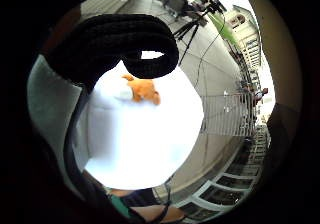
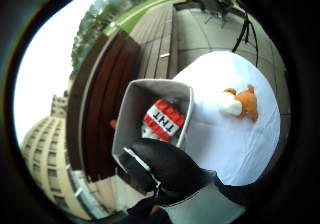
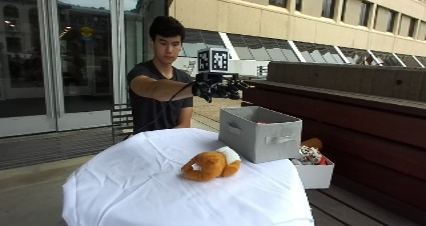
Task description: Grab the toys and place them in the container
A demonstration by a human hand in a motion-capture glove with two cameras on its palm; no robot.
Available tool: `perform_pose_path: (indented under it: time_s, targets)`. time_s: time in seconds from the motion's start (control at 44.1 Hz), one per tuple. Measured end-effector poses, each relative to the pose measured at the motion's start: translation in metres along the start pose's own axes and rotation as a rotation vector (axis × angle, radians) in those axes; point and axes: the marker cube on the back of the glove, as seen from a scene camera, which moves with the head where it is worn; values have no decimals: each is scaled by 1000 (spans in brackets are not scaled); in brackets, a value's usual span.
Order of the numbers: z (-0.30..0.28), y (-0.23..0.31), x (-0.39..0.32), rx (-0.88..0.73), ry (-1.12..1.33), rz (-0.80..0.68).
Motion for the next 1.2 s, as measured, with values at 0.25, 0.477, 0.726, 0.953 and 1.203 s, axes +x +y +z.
perform_pose_path:
  time_s: [0.25,0.477,0.726,0.953,1.203]
  targets:
    - [148,-27,82,-198,-11,37]
    - [217,-27,73,-252,-67,86]
    - [226,-29,70,-200,-201,85]
    - [206,-18,77,-243,-85,75]
    - [166,7,83,-229,-50,115]
